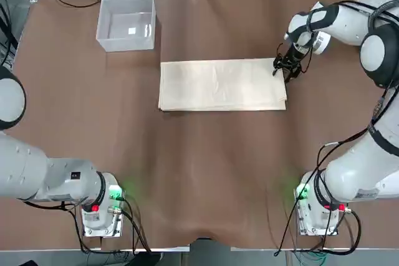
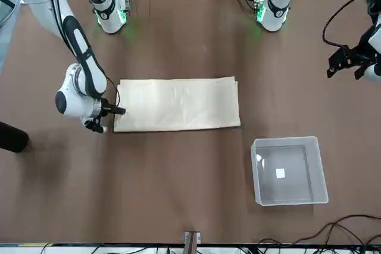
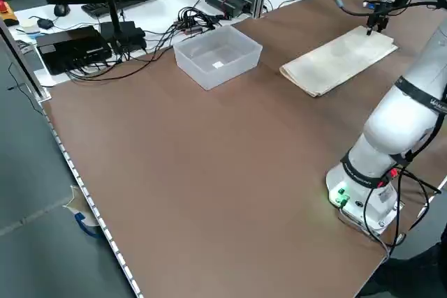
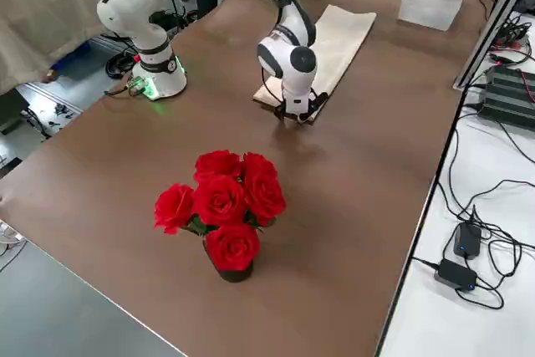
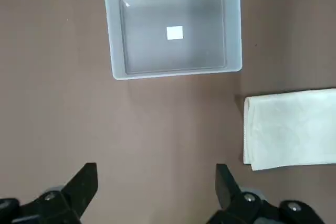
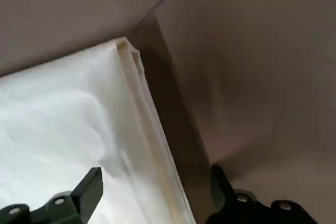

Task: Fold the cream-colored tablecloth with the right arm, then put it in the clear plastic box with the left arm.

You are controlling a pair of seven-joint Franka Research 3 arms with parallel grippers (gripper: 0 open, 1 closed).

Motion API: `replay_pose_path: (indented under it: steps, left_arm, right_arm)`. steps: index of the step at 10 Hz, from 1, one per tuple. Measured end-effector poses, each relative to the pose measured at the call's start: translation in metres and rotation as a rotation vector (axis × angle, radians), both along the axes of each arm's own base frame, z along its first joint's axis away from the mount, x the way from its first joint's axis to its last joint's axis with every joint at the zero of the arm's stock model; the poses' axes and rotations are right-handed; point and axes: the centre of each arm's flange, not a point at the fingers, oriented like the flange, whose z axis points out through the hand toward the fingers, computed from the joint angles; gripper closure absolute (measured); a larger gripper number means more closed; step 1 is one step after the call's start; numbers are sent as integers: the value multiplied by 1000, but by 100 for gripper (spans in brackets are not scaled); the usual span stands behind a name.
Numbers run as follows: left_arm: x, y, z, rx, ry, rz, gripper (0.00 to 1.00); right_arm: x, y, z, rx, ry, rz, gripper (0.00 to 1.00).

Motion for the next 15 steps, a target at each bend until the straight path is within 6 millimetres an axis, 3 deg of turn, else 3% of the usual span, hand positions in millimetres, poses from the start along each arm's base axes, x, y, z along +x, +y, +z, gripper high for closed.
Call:
replay_pose_path:
  steps: [2,4,6,15]
  left_arm:
    - [0,0,0,0,0,0,1]
    - [0,0,0,0,1,1,1]
    - [0,1,0,0,1,2,1]
    - [0,1,0,0,1,2,1]
  right_arm:
    - [-1,1,-1,0,3,1,14]
    - [-3,1,-2,0,6,2,22]
    - [-4,2,-3,0,8,3,38]
    - [-4,5,-1,2,-2,4,72]
